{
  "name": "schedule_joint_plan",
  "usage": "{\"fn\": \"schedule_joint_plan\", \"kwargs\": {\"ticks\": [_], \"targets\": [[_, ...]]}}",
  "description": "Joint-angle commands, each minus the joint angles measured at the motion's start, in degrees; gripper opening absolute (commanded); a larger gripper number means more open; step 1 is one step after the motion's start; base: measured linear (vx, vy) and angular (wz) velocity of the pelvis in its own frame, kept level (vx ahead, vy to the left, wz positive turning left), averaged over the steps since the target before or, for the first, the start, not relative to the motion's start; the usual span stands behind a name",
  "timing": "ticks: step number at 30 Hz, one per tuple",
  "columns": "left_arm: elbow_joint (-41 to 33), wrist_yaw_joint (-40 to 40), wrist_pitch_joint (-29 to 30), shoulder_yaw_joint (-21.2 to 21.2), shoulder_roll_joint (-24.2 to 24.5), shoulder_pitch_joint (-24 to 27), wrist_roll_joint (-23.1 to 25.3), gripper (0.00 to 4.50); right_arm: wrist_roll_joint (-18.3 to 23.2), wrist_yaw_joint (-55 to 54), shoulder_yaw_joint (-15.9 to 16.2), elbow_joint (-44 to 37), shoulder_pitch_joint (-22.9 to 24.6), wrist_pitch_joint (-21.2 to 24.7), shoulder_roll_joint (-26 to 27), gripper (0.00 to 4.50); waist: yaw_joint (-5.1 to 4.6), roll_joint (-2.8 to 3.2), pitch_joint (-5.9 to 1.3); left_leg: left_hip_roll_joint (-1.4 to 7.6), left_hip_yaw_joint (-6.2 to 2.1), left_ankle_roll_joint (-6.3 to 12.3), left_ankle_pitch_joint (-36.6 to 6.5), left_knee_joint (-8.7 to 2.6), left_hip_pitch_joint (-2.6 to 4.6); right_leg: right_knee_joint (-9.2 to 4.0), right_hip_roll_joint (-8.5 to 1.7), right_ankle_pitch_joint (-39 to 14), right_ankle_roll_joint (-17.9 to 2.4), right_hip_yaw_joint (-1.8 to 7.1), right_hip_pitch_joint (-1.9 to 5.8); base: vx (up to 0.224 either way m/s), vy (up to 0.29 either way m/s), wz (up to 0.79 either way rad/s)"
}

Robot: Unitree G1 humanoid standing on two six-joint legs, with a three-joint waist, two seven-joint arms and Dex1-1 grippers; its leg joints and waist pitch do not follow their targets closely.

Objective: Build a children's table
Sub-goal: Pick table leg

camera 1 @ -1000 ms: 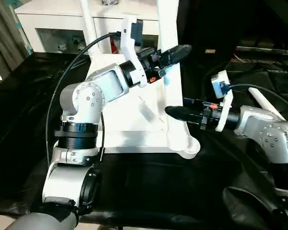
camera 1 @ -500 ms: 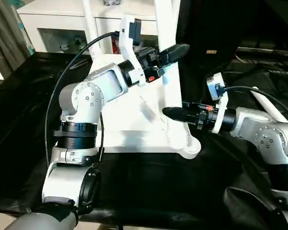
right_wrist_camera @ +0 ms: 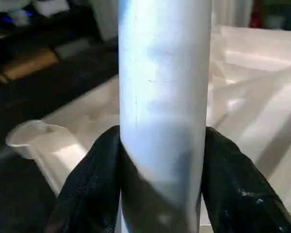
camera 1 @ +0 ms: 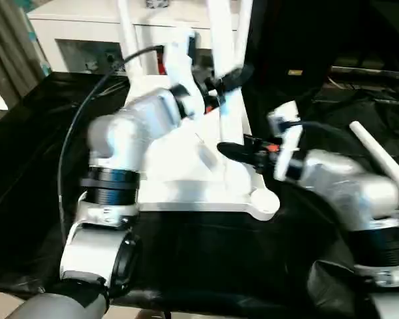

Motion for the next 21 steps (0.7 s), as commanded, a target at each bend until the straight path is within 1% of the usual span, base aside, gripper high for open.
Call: {"fn": "schedule_joint_plan", "kwargs": {"ticks": [1,2,4,6,7,8,9,11,12,17,18,19,20,21], "targets": [[1.28,2.7,-0.49,0.43,-0.42,1.11,1.16,2.95,-2.18,-2.76,1.01,-0.96,-0.58,-3.05,1.11,1.85,-0.16,-0.49,-4.66,1.03,-0.34,-1.73,-8.8,-3.85,0.68,-3.92,-2.36,-12.85,-7.9,1.85,3.43,0.0,0.0,0.0],[1.18,4.0,-0.55,1.11,-1.0,1.32,1.03,2.69,-3.26,-4.38,1.51,-1.0,-0.43,-3.94,2.18,1.84,-0.23,-0.5,-4.78,1.0,-0.33,-1.52,-8.95,-3.84,0.68,-3.81,-2.34,-12.11,-8.37,1.8,3.53,0.0,0.0,0.0],[1.19,5.74,-0.88,2.36,-1.82,1.38,0.86,2.61,-4.05,-5.72,1.65,-0.92,-0.36,-4.66,3.15,1.84,-0.27,-0.4,-4.81,1.04,-0.28,-1.07,-9.15,-3.8,0.79,-3.75,-2.21,-10.47,-9.27,1.82,3.39,0.0,0.0,0.0],[1.23,6.77,-1.23,3.72,-2.45,1.31,0.35,2.41,-4.64,-6.57,1.44,-0.29,-0.63,-5.24,3.85,1.84,-0.23,-0.37,-4.71,1.1,-0.3,-0.79,-9.77,-3.86,0.84,-3.77,-2.27,-10.52,-9.59,1.85,3.39,0.0,0.0,0.0],[1.29,7.12,-1.35,3.98,-2.64,1.29,0.41,2.41,-4.9,-6.88,1.4,-0.14,-0.69,-5.49,4.03,1.84,-0.23,-0.37,-4.71,1.1,-0.3,-0.79,-9.77,-3.86,0.84,-3.77,-2.27,-10.52,-9.59,1.85,3.39,0.0,0.0,0.0],[1.34,7.29,-1.43,4.13,-2.69,1.26,0.4,2.26,-4.92,-6.97,1.35,-0.06,-0.74,-5.54,4.09,1.84,-0.25,-0.35,-4.65,1.07,-0.27,-0.63,-10.24,-3.88,0.84,-3.88,-2.25,-10.98,-9.5,1.87,3.37,0.0,0.0,0.0],[1.65,8.02,-1.86,4.85,-2.96,1.16,0.34,2.18,-5.14,-7.45,1.03,0.36,-0.98,-5.85,4.4,1.84,-0.23,-0.48,-4.63,1.04,-0.25,-0.55,-10.6,-3.9,0.79,-3.96,-2.27,-11.53,-9.28,1.88,3.42,0.0,0.0,0.0],[1.79,8.16,-2.07,5.1,-3.04,1.14,0.33,2.13,-5.33,-7.8,0.88,0.67,-1.1,-6.13,4.56,1.84,-0.2,-0.42,-4.58,1.06,-0.28,-0.59,-11.02,-3.98,0.81,-4.08,-2.35,-12.67,-8.92,1.87,3.37,0.0,0.0,0.0],[1.81,8.23,-2.04,5.45,-3.14,1.14,0.02,1.96,-5.49,-8.03,0.77,0.89,-1.18,-6.3,4.59,1.84,-0.28,-0.46,-4.57,0.97,-0.31,-0.69,-11.17,-3.97,0.7,-4.09,-2.27,-13.0,-8.59,1.84,3.44,0.0,0.0,0.0],[1.31,8.72,-1.79,6.48,-3.73,1.15,-1.27,1.85,-6.75,-9.36,0.63,1.38,-1.13,-7.78,5.07,1.84,-0.28,-0.39,-4.56,1.1,-0.36,-0.89,-11.64,-4.06,0.83,-4.17,-2.3,-13.52,-8.14,1.87,3.28,0.0,0.0,0.0],[1.25,8.35,-1.82,6.54,-3.79,1.09,-1.5,1.84,-7.12,-9.93,0.43,1.66,-1.19,-8.79,5.24,2.19,-0.3,-0.44,-4.54,1.07,-0.36,-0.95,-11.53,-4.07,0.79,-4.14,-2.3,-13.33,-8.1,1.86,3.29,0.0,0.0,0.0],[1.13,7.93,-1.83,6.52,-3.8,0.98,-1.74,1.84,-6.06,-9.3,-0.41,2.0,-1.32,-9.65,5.7,2.4,-0.29,-0.44,-4.55,1.02,-0.32,-0.91,-11.5,-4.04,0.79,-4.16,-2.28,-13.3,-8.11,1.86,3.3,0.0,0.0,0.0],[1.04,7.74,-1.8,6.53,-3.78,0.85,-1.85,1.83,-4.75,-8.2,-1.09,2.0,-1.48,-9.53,5.83,2.54,-0.32,-0.37,-4.54,1.06,-0.33,-0.75,-11.72,-4.04,0.83,-4.17,-2.34,-13.34,-8.24,1.87,3.25,0.0,0.0,0.0],[1.1,7.12,-1.9,6.37,-3.55,0.64,-1.89,1.82,-3.31,-7.23,-1.97,1.87,-1.69,-8.72,5.82,2.57,-0.31,-0.44,-4.52,1.01,-0.31,-0.57,-11.66,-4.04,0.77,-4.19,-2.3,-13.25,-8.17,1.87,3.34,0.0,0.0,0.0]]}}
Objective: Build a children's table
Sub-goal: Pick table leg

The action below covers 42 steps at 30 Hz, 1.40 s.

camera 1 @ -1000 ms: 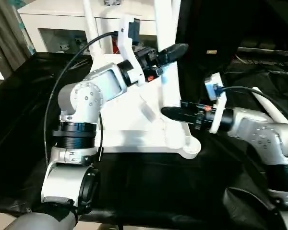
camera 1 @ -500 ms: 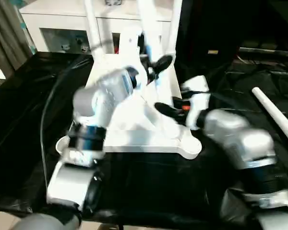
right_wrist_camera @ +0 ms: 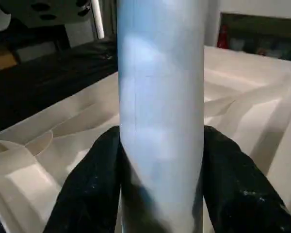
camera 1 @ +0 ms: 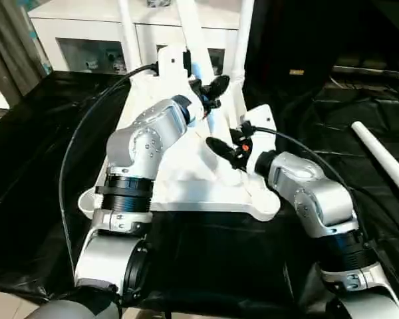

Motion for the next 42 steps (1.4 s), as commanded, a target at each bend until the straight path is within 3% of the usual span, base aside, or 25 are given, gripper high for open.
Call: {"fn": "schedule_joint_plan", "kwargs": {"ticks": [1,4,9,13,14,17,21,25,34,40,42], "targets": [[0.16,-0.46,-0.17,0.61,0.65,-0.43,0.03,1.82,2.19,0.49,-3.67,-0.29,-1.71,-0.51,-0.3,2.67,-0.29,-0.4,-4.6,1.05,-0.33,-0.37,-11.41,-4.0,0.9,-4.03,-2.29,-12.94,-8.05,1.87,3.43,0.0,0.0,0.0],[-0.39,-3.68,0.25,-0.77,1.86,-0.68,-0.43,1.82,4.46,4.58,-4.25,-0.89,-2.11,2.65,-2.32,3.0,-0.27,-0.39,-4.62,1.07,-0.31,0.06,-11.01,-3.97,0.89,-3.93,-2.21,-11.9,-8.48,1.84,3.44,0.0,0.0,0.0],[-3.61,-14.3,4.42,-5.13,5.7,-0.56,-2.96,1.82,8.76,13.78,-5.45,-0.21,-2.55,6.64,-8.08,3.01,0.04,-0.51,-4.62,1.15,-0.17,0.64,-9.9,-3.81,0.97,-3.63,-2.35,-10.25,-10.05,1.93,3.56,0.0,0.0,0.0],[-5.55,-18.42,5.73,-6.67,7.05,-0.32,-4.31,1.81,12.57,16.67,-7.35,-0.35,-2.86,9.79,-9.52,3.01,0.06,-0.63,-4.59,1.21,-0.1,1.26,-9.02,-3.71,0.87,-3.46,-2.43,-9.98,-11.61,1.91,3.64,0.0,0.0,0.0],[-6.67,-20.46,6.44,-7.14,7.74,-0.16,-5.21,1.81,15.16,18.59,-8.7,-0.68,-2.86,11.86,-10.44,3.01,-0.03,-0.8,-4.53,1.13,-0.03,1.31,-9.16,-3.69,0.83,-3.6,-2.41,-10.36,-11.63,1.91,3.69,0.0,0.0,0.0],[-7.16,-22.52,7.03,-7.36,8.42,0.0,-6.16,1.81,17.09,20.97,-9.16,-1.29,-2.51,13.59,-11.92,3.01,0.09,-0.82,-4.47,1.21,-0.03,1.16,-9.6,-3.71,0.93,-3.69,-2.47,-12.19,-11.49,1.88,3.65,0.0,0.0,0.0],[-8.09,-23.67,7.66,-7.17,8.61,0.35,-6.98,1.81,17.0,22.91,-8.31,-1.65,-1.59,14.25,-13.46,3.01,0.14,-0.91,-4.42,1.13,-0.05,0.32,-10.26,-3.75,0.92,-4.11,-2.57,-15.89,-9.78,1.84,3.58,0.0,0.0,0.0],[-8.35,-23.96,7.91,-6.86,8.52,0.38,-7.5,1.81,17.23,23.87,-7.8,-2.03,-1.05,14.7,-13.94,2.63,0.17,-0.96,-4.43,1.14,-0.08,0.34,-10.03,-3.75,0.87,-4.12,-2.47,-16.2,-9.31,1.81,3.51,0.0,0.0,0.0],[-9.22,-25.53,9.16,-5.33,8.13,0.22,-10.33,1.81,17.14,24.47,-6.06,-2.47,-0.23,15.72,-14.6,2.0,0.16,-0.82,-4.52,1.14,-0.09,0.3,-9.82,-3.7,0.92,-4.02,-2.38,-14.96,-9.84,1.78,3.47,0.0,0.0,0.0],[-8.62,-24.66,8.9,-5.1,7.96,-0.03,-10.0,1.81,16.62,23.09,-6.7,-1.89,-0.48,15.23,-13.84,1.92,0.14,-0.82,-4.53,1.15,-0.1,0.3,-9.64,-3.7,0.88,-3.99,-2.41,-14.52,-9.92,1.78,3.53,0.0,0.0,0.0],[-6.9,-22.09,9.03,-3.88,7.21,-0.65,-9.64,2.37,16.38,21.41,-7.25,-1.54,-0.76,14.48,-12.83,1.91,0.11,-0.83,-4.5,1.11,-0.09,0.17,-9.83,-3.71,0.87,-3.98,-2.39,-14.81,-9.87,1.77,3.51,0.0,0.0,0.0]]}}
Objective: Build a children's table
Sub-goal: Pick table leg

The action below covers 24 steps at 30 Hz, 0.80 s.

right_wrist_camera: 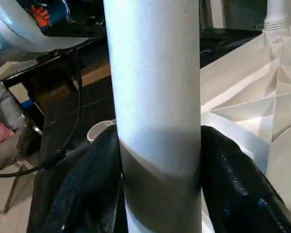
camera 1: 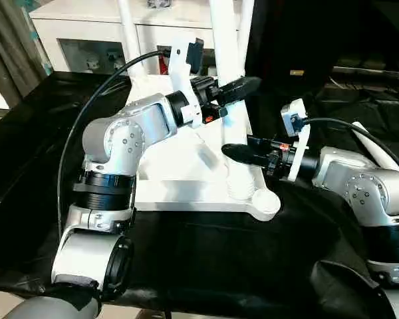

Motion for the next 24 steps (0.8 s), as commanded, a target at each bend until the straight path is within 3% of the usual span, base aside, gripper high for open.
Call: {"fn": "schedule_joint_plan", "kwargs": {"ticks": [1,4,5,6,7,9,13,15,18,24], "targets": [[0.12,1.56,-0.23,1.53,-0.68,-1.13,-0.54,2.51,-1.41,-2.96,-1.03,1.28,-0.13,-0.61,0.6,1.91,-0.09,-0.8,-4.5,1.1,-0.16,0.08,-9.99,-3.75,0.74,-4.16,-2.43,-15.24,-9.75,1.71,3.51,0.0,0.0,0.0],[1.08,3.57,-1.42,0.64,-0.7,-1.06,1.79,2.58,-2.76,-5.67,-0.88,1.62,-0.41,-2.31,2.17,1.9,-0.13,-0.74,-4.48,1.05,-0.15,-0.37,-10.43,-3.81,0.82,-4.38,-2.42,-16.52,-9.21,1.72,3.35,0.0,0.0,0.0],[1.35,4.32,-1.89,0.4,-0.73,-1.02,2.58,2.88,-3.04,-6.15,-0.79,1.69,-0.49,-2.51,2.43,1.9,-0.09,-0.72,-4.52,1.09,-0.18,-0.44,-10.23,-3.82,0.82,-4.33,-2.39,-16.28,-8.91,1.75,3.31,0.0,0.0,0.0],[3.4,10.09,-4.7,-1.26,-1.22,-0.57,7.96,2.94,-6.36,-10.2,0.55,2.35,-1.12,-4.58,4.02,1.9,-0.08,-0.53,-4.47,1.19,-0.29,-0.73,-10.71,-3.96,0.83,-4.45,-2.38,-16.59,-8.44,1.75,3.24,0.0,0.0,0.0],[4.32,12.67,-5.7,-1.86,-1.51,-0.34,10.07,2.94,-8.13,-12.04,1.34,2.68,-1.42,-5.6,4.57,1.89,-0.29,-0.56,-4.4,1.16,-0.36,-1.31,-11.39,-4.06,0.85,-4.46,-2.26,-17.03,-7.56,1.73,3.21,0.0,0.0,0.0],[5.03,15.11,-6.22,-1.57,-2.51,0.21,10.89,2.94,-9.91,-14.24,2.03,3.14,-1.83,-6.91,5.49,1.89,-0.27,-0.47,-4.51,1.1,-0.33,-1.88,-11.02,-4.04,0.83,-4.45,-2.33,-16.25,-6.89,1.82,3.28,0.0,0.0,0.0],[4.64,18.39,-6.37,-0.99,-4.77,1.82,11.24,2.94,-12.39,-18.42,3.39,3.59,-2.36,-8.55,7.93,1.88,-0.21,-0.72,-4.68,1.03,-0.25,-1.31,-9.75,-3.89,0.68,-4.11,-2.34,-12.92,-8.35,1.81,3.44,0.0,0.0,0.0],[4.28,18.96,-6.39,-0.98,-5.34,2.25,11.23,2.57,-12.83,-19.37,3.82,3.48,-2.32,-8.79,8.81,1.88,-0.24,-0.56,-4.68,1.03,-0.3,-0.88,-9.59,-3.9,0.63,-3.96,-2.32,-12.3,-8.94,1.8,3.45,0.0,0.0,0.0],[4.08,20.02,-6.74,-0.22,-6.38,2.54,11.2,2.43,-13.94,-20.2,4.12,3.89,-2.45,-9.65,9.97,1.88,-0.18,-0.61,-4.75,1.13,-0.28,-0.51,-9.49,-3.86,0.69,-3.87,-2.37,-11.25,-9.41,1.85,3.4,0.0,0.0,0.0],[3.72,20.64,-6.91,1.63,-7.12,2.48,10.1,1.95,-14.96,-20.79,4.27,4.52,-2.63,-10.68,10.53,1.88,-0.21,-0.63,-4.49,1.09,-0.27,-0.62,-11.23,-4.05,0.73,-4.26,-2.38,-14.02,-8.49,1.87,3.34,0.0,0.0,0.0]]}}
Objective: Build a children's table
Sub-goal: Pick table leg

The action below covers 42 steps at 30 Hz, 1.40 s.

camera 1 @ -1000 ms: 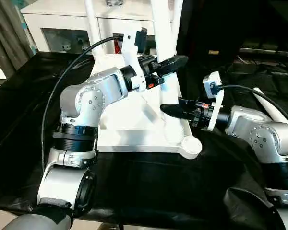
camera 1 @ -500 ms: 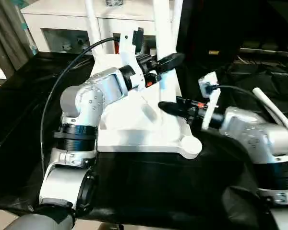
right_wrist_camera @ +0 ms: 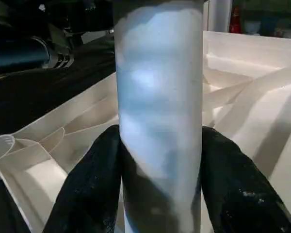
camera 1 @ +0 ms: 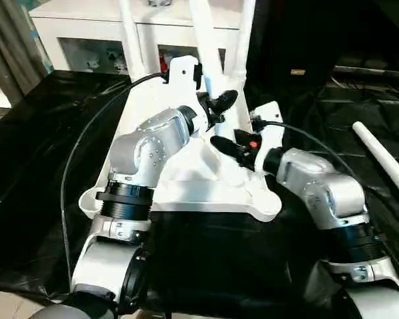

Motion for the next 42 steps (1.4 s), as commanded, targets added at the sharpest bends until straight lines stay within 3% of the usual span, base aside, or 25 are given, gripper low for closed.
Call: {"fn": "schedule_joint_plan", "kwargs": {"ticks": [1,6,7,10,11,12,18,22,27,37,40,42], "targets": [[-0.72,0.95,-0.16,0.95,0.08,0.06,-0.32,1.91,-0.73,-0.61,-0.17,0.15,-1.34,-1.22,-0.07,1.88,-0.21,-0.63,-4.5,1.09,-0.26,-0.63,-11.28,-4.03,0.85,-4.2,-2.38,-14.14,-8.43,1.87,3.4,0.0,0.0,0.0],[-0.84,0.88,-0.12,1.32,0.26,-0.19,-0.63,1.86,-1.86,-1.02,-0.28,0.72,-1.59,-3.16,0.08,1.88,-0.28,-0.58,-4.48,1.06,-0.28,-0.85,-11.49,-4.06,0.82,-4.26,-2.36,-14.58,-7.85,1.88,3.32,0.0,0.0,0.0],[-0.76,0.72,-0.1,1.42,0.38,-0.31,-0.65,1.86,-1.83,-1.25,-0.71,1.15,-1.77,-3.78,0.32,2.44,-0.28,-0.5,-4.53,1.08,-0.28,-0.82,-11.56,-4.05,0.86,-4.27,-2.4,-14.52,-7.9,1.88,3.28,0.0,0.0,0.0],[-0.86,-2.96,-0.03,1.05,1.62,-0.94,-1.53,1.85,3.4,3.3,-3.62,0.64,-2.2,-1.6,-0.07,2.64,-0.28,-0.44,-4.56,1.06,-0.29,-0.37,-11.85,-4.07,0.92,-4.26,-2.39,-14.23,-8.15,1.87,3.36,0.0,0.0,0.0],[-2.35,-7.31,1.13,-0.22,2.94,-0.95,-2.79,1.85,4.22,6.88,-3.37,-0.05,-1.9,-0.82,-2.46,2.93,-0.14,-0.49,-4.57,1.11,-0.34,-0.03,-11.45,-4.05,0.93,-4.13,-2.33,-13.4,-8.36,1.81,3.46,0.0,0.0,0.0],[-3.86,-10.69,1.77,-1.59,4.07,-0.66,-3.61,1.85,4.29,10.28,-2.14,-0.65,-1.54,-0.26,-4.91,2.93,-0.02,-0.4,-4.61,1.17,-0.37,0.05,-11.22,-4.04,0.96,-4.02,-2.33,-12.97,-8.5,1.81,3.51,0.0,0.0,0.0],[-7.66,-18.27,6.62,-3.36,6.66,-0.36,-8.33,1.84,6.96,19.95,-0.48,-4.32,0.27,2.2,-10.93,3.33,0.1,-0.4,-4.53,1.2,-0.15,0.89,-9.92,-3.75,0.84,-3.48,-2.4,-9.81,-11.59,1.92,3.7,0.0,0.0,0.0],[-9.19,-23.18,7.75,-2.6,7.9,-0.73,-11.65,1.84,9.36,25.65,0.16,-6.28,1.43,3.97,-14.53,3.33,0.15,-0.42,-4.39,1.2,-0.15,1.18,-10.76,-3.73,0.81,-3.8,-2.47,-11.99,-11.66,1.89,3.78,0.0,0.0,0.0],[-10.61,-27.39,8.49,-3.56,9.6,-0.3,-12.89,1.84,9.89,26.37,0.1,-6.41,1.8,4.8,-14.95,2.96,-0.21,-0.43,-4.16,1.2,-0.2,0.22,-13.51,-3.95,1.16,-4.55,-2.45,-18.6,-9.79,1.81,3.37,0.0,0.0,0.0],[-10.33,-27.3,8.69,-3.79,9.67,-0.13,-12.92,1.84,9.7,26.51,0.48,-6.57,1.92,4.92,-14.77,2.25,-0.06,-0.54,-4.29,1.25,-0.33,-0.44,-13.32,-4.06,1.08,-4.5,-2.41,-18.69,-8.95,1.77,3.35,0.0,0.0,0.0],[-10.4,-27.82,7.74,-4.96,10.59,0.14,-11.42,1.84,8.28,25.34,0.85,-6.1,1.84,2.74,-14.09,2.04,-0.08,-0.83,-4.34,1.23,-0.27,-0.26,-12.25,-4.01,0.94,-4.32,-2.4,-17.38,-9.21,1.82,3.4,0.0,0.0,0.0],[-10.13,-28.46,6.63,-6.35,11.47,0.13,-9.76,1.84,7.12,23.8,0.33,-4.7,1.23,0.45,-13.02,1.99,-0.05,-0.68,-4.39,1.28,-0.3,-0.22,-11.68,-4.0,0.94,-4.23,-2.54,-16.84,-9.36,1.84,3.29,0.0,0.0,0.0]]}}
